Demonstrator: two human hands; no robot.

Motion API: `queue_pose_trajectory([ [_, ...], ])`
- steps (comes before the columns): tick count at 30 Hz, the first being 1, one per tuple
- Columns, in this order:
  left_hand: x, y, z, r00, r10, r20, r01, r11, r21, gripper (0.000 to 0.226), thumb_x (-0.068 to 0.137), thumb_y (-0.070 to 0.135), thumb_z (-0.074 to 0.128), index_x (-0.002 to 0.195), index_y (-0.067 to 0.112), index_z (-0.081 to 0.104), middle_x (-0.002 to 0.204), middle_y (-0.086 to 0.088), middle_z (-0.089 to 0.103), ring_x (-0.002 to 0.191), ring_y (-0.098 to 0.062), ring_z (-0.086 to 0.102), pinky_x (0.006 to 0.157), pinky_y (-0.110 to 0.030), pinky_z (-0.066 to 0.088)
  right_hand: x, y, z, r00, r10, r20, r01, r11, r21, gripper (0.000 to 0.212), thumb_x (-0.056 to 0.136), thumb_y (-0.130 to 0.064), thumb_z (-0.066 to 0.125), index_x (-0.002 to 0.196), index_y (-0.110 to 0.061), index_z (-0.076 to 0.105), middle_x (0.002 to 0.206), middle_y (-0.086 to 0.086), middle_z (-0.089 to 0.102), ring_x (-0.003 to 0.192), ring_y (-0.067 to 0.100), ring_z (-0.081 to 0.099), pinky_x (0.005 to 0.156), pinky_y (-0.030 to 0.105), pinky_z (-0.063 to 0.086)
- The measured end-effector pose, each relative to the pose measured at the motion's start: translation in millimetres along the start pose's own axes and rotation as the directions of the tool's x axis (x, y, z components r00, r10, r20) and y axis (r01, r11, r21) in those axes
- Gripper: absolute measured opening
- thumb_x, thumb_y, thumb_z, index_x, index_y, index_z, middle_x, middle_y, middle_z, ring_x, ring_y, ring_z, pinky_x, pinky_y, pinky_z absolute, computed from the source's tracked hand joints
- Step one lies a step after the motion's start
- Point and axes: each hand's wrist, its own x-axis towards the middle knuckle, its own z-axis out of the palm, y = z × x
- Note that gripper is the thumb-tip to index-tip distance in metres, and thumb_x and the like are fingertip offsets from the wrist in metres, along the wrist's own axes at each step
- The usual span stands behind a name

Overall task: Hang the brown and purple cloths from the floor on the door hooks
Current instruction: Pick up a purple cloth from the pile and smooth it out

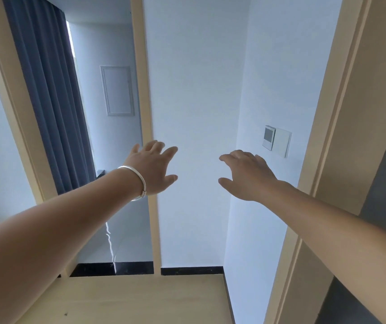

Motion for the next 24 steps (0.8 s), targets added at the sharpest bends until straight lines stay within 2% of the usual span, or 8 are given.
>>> queue_pose_trajectory([
  [5,83.5,-23.7,42.1,0.999,0.026,-0.041,-0.027,1.0,-0.012,0.072,0.091,0.057,0.043,0.15,0.026,0.016,0.152,-0.006,0.027,0.144,-0.024,0.018,0.112,-0.045,0.024,79.2,14.7,23.6,1.0,0.014,0.01,-0.014,1.0,-0.027,0.058,0.091,-0.044,0.049,0.144,-0.025,0.033,0.146,0.001,0.036,0.135,0.022,0.031,0.112,0.045,0.022],
  [10,157.4,-51.7,81.3,0.999,0.013,-0.052,-0.014,1.0,-0.02,0.072,0.091,0.058,0.041,0.15,0.027,0.014,0.153,-0.006,0.024,0.145,-0.023,0.014,0.112,-0.046,0.022,158.6,24.2,49.2,1.0,0.016,0.016,-0.016,0.998,-0.057,0.059,0.092,-0.044,0.048,0.145,-0.025,0.032,0.146,0.001,0.036,0.134,0.022,0.032,0.111,0.044,0.023],
  [18,219.5,-99.7,148.0,1.0,-0.028,0.007,0.029,0.999,-0.04,0.072,0.092,0.058,0.04,0.151,0.027,0.013,0.154,-0.006,0.023,0.146,-0.023,0.011,0.116,-0.05,0.016,260.3,21.3,101.8,0.999,0.044,-0.01,-0.043,0.996,0.082,0.058,0.091,-0.045,0.051,0.143,-0.026,0.035,0.144,0.0,0.039,0.131,0.022,0.037,0.108,0.042,0.031],
  [24,250.7,-152.3,201.9,0.99,-0.133,0.056,0.134,0.99,-0.031,0.07,0.093,0.058,0.04,0.15,0.028,0.014,0.155,-0.006,0.021,0.147,-0.023,0.008,0.118,-0.051,0.01,346.6,-4.4,171.1,0.996,-0.079,0.032,0.075,0.991,0.113,0.057,0.091,-0.046,0.05,0.143,-0.027,0.036,0.144,-0.001,0.039,0.133,0.022,0.035,0.11,0.044,0.027],
])
